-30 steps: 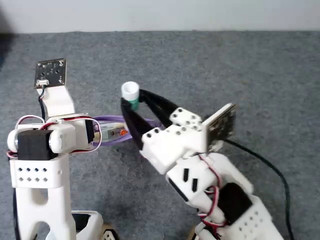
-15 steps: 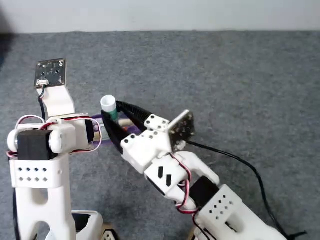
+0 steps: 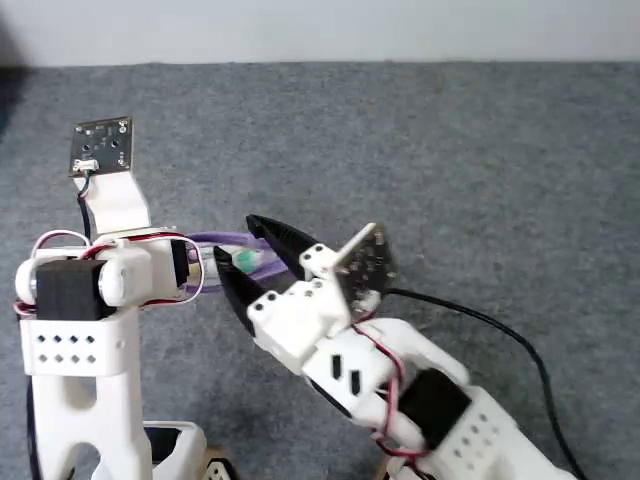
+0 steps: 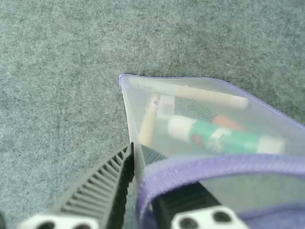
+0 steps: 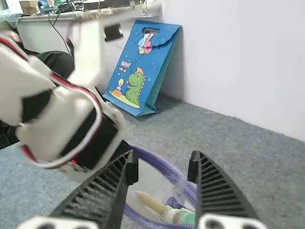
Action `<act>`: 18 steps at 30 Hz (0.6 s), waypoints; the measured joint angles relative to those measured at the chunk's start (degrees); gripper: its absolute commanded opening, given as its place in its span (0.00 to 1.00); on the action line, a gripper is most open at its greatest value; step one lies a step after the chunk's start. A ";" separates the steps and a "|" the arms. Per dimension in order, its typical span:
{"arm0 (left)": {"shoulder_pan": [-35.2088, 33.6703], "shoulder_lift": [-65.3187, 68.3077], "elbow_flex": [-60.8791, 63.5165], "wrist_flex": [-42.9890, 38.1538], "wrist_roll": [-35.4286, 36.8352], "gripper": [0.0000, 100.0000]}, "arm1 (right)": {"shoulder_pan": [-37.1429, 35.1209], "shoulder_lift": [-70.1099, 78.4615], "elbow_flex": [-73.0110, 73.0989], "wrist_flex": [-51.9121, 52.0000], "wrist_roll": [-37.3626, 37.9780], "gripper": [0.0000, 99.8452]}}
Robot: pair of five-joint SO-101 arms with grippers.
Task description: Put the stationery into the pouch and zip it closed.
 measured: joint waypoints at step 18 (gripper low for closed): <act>0.00 0.00 0.00 0.00 0.00 0.01 | 15.03 -7.03 3.60 27.25 0.00 0.16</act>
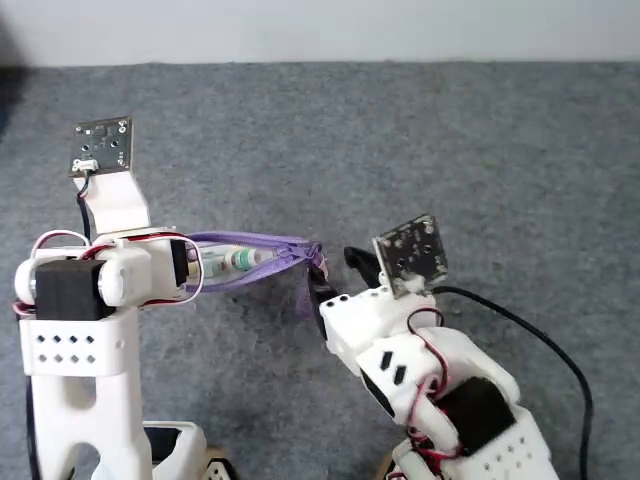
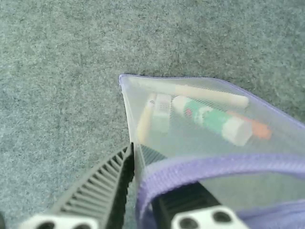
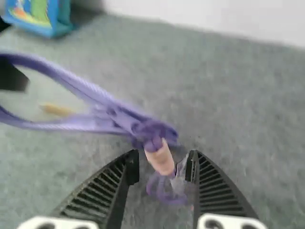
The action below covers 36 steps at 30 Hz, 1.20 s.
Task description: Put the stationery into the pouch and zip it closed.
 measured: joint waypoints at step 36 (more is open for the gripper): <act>0.00 0.00 0.00 0.00 0.00 0.01 | -0.18 0.00 15.74 -20.48 7.12 0.15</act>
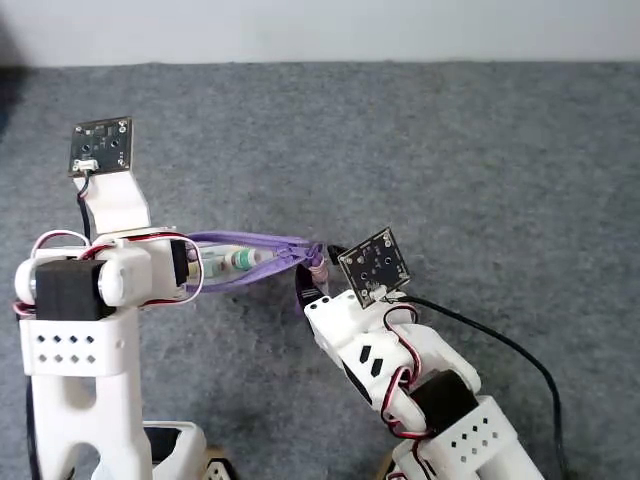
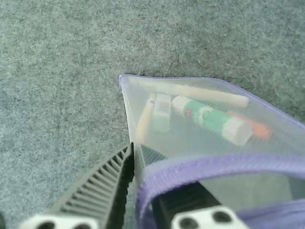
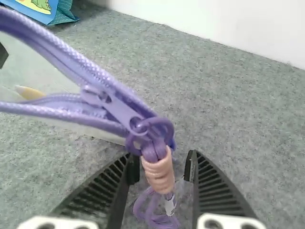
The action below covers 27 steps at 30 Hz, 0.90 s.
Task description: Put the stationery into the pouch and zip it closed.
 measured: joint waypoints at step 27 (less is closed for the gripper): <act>0.00 0.09 -7.65 0.53 0.18 0.05 | 5.54 0.00 -0.88 -3.08 2.90 0.01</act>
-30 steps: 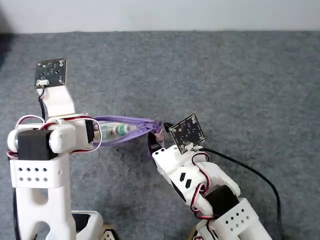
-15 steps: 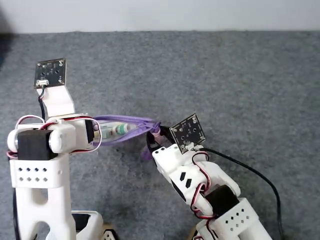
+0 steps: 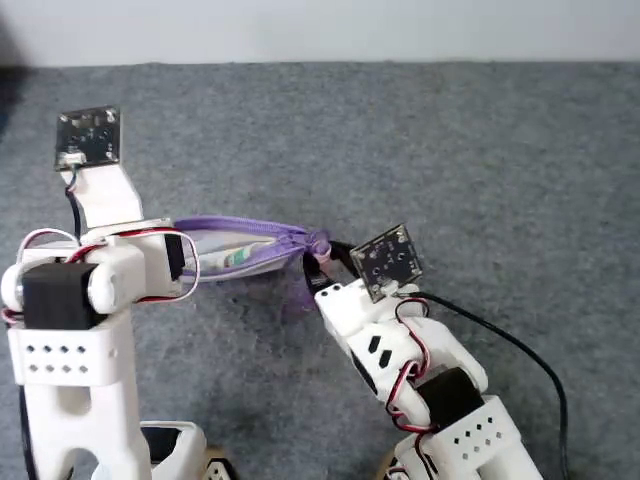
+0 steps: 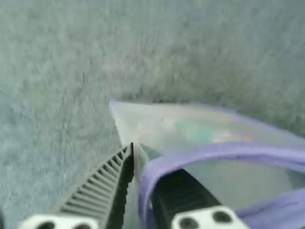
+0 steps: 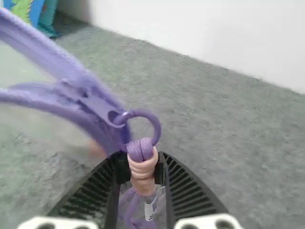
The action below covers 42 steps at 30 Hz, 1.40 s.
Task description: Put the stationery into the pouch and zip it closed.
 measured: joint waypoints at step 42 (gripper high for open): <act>-0.26 -23.82 -0.62 -0.18 -2.11 0.13 | -7.12 0.18 -12.04 0.00 27.78 0.01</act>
